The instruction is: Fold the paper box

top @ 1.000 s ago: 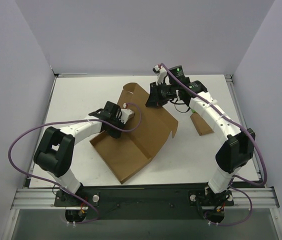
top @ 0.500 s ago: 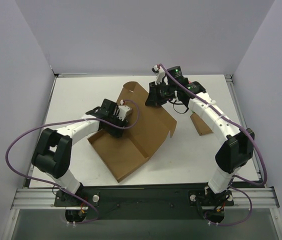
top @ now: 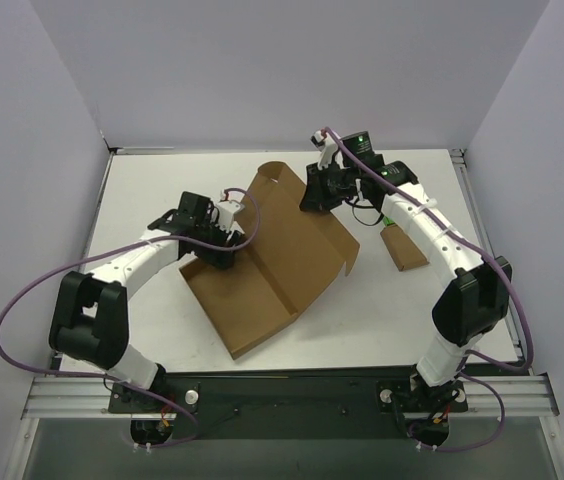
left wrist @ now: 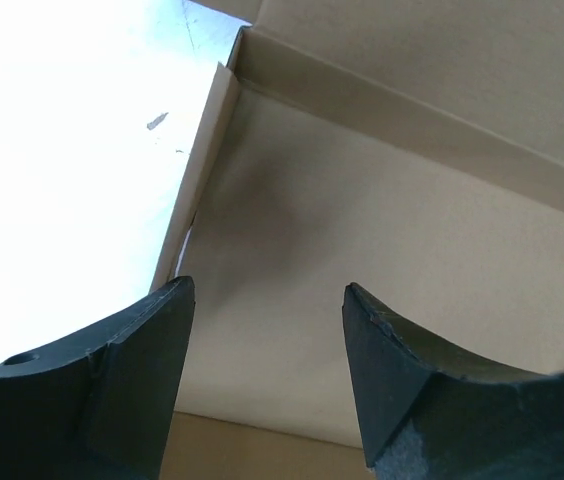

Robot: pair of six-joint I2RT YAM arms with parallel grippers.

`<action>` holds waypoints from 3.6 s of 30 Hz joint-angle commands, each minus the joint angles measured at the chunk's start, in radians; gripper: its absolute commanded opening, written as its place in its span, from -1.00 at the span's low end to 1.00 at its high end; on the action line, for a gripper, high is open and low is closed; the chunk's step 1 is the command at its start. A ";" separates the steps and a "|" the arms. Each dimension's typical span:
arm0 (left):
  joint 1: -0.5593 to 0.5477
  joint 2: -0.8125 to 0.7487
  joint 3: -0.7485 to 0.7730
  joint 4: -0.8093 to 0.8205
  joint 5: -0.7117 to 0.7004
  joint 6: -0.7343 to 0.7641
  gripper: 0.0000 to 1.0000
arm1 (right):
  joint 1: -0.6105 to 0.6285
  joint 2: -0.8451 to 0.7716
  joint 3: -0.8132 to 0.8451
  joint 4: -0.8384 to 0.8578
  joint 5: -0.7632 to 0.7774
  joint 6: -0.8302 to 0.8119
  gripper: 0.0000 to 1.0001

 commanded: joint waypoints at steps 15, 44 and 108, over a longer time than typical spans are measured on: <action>0.016 -0.034 -0.005 0.025 0.016 0.019 0.25 | -0.018 -0.045 -0.002 -0.027 -0.036 -0.029 -0.92; -0.113 0.099 0.034 0.008 0.003 0.044 -0.97 | 0.128 -0.157 -0.261 0.413 -0.081 0.331 -1.00; -0.163 0.165 0.054 -0.008 -0.125 0.036 -1.00 | -0.093 0.219 -0.680 1.300 -0.303 1.000 0.17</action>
